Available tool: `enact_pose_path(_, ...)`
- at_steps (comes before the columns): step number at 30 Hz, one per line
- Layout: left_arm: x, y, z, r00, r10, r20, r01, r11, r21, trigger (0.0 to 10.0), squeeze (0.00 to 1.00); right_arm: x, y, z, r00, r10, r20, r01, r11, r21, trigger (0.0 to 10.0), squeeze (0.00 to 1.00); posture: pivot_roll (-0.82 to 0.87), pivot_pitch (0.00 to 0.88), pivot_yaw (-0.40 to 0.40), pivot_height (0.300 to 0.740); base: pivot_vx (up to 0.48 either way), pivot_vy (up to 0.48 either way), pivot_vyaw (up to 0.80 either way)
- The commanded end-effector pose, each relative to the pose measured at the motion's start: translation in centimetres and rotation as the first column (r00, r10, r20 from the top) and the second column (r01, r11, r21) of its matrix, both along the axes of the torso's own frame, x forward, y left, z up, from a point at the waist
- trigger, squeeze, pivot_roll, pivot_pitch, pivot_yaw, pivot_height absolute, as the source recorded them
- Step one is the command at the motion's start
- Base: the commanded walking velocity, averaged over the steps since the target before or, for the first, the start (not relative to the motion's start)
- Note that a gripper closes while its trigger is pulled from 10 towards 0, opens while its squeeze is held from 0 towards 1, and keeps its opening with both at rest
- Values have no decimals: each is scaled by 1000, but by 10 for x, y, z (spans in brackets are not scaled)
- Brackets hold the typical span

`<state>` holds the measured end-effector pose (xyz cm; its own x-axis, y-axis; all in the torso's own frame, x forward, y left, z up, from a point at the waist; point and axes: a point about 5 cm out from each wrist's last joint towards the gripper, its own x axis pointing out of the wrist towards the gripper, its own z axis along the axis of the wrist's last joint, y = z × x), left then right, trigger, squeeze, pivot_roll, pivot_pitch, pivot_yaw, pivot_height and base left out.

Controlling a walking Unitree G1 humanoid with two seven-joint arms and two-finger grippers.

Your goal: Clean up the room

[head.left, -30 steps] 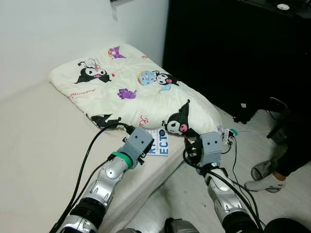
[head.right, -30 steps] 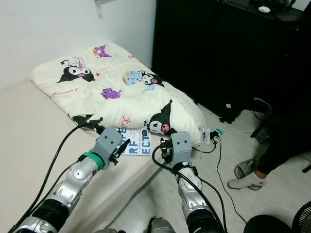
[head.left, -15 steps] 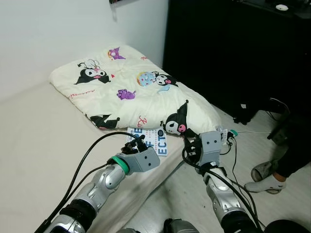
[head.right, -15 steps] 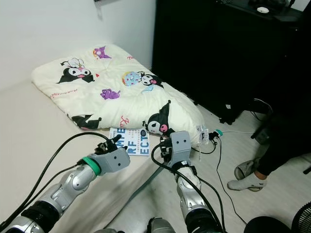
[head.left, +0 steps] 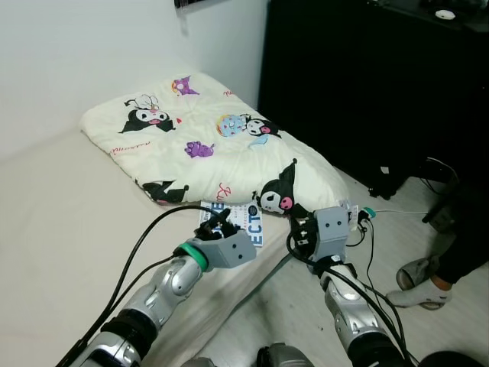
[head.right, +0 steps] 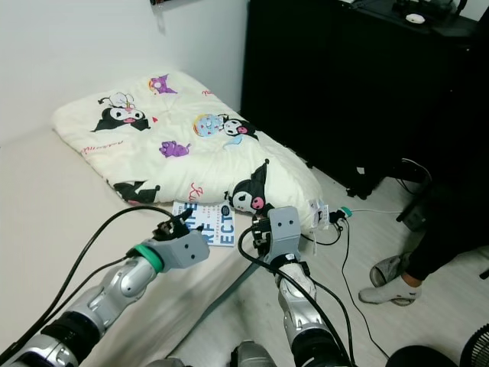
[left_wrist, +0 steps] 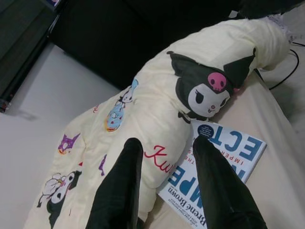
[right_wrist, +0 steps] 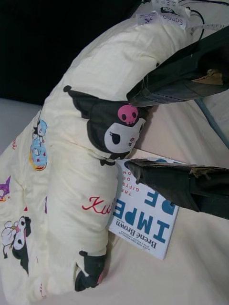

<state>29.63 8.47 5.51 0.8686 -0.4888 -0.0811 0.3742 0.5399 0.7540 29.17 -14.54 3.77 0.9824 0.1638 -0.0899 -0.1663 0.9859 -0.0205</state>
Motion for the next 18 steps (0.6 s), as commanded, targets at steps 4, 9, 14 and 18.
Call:
enact_pose_path(4,-2,-1,-6,1000,-12,-9,12,1000,26,10000,0,-2,-1,-3,1000,-10,-13,10,1000,3,10000,0,-40,19,31,650,0,0,0)
enact_pose_path(9,-2,-3,-6,1000,-20,-7,20,999,28,10000,0,-3,-1,-4,1000,-16,-11,17,1000,6,10000,0,-38,20,35,630,0,0,0)
enact_pose_path(14,-2,-4,-6,1000,-21,-2,21,999,27,10000,0,-3,-1,-4,1000,-20,-12,20,1000,9,10000,0,-38,21,35,630,0,0,0)
enact_pose_path(18,1,-6,-4,1000,-19,9,18,999,31,10000,0,-3,0,-4,1000,-19,-11,19,1000,16,10000,0,-35,24,39,630,0,0,0)
